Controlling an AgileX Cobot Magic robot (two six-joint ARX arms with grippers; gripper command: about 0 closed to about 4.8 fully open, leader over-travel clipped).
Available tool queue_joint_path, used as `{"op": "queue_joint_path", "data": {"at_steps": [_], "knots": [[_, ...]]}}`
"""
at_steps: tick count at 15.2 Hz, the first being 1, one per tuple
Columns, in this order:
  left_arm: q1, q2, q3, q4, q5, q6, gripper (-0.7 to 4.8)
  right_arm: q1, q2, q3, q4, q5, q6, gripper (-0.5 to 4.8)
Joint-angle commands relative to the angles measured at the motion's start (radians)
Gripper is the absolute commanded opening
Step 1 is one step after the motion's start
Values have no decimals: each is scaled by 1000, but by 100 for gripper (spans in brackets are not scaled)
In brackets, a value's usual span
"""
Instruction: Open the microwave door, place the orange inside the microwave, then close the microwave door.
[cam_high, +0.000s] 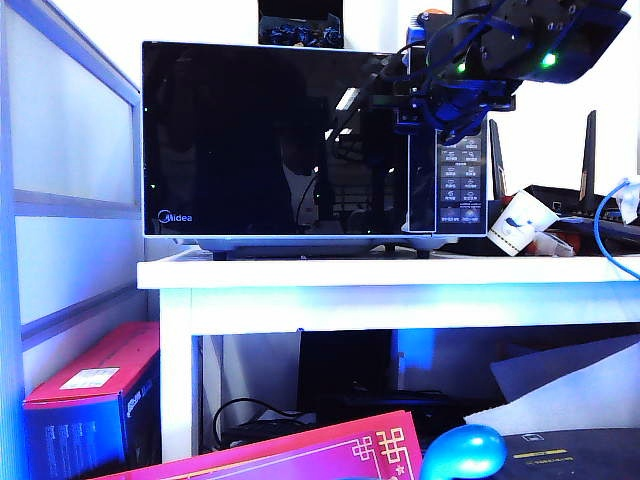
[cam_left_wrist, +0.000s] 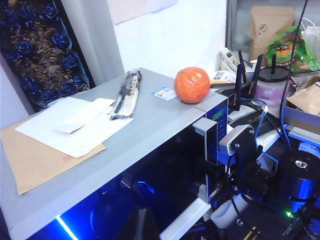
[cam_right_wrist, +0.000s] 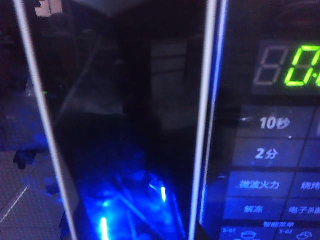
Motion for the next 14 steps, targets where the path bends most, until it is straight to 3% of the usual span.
{"op": "queue_joint_path", "data": {"at_steps": [1,9,10,11,14], "knots": [[0,-4,6,8,4,1,-5,13,-39,-6,-30,27,-14,134],[-1,-4,6,5,4,0,-5,13,-39,-5,-56,-2,-14,156],[0,-4,6,5,4,0,-5,13,-39,-5,-55,-24,-14,288],[0,-4,6,5,4,0,-5,13,-39,-5,-55,-24,-14,377],[-1,-4,6,5,4,0,-5,13,-41,-3,-55,-43,-14,377]]}}
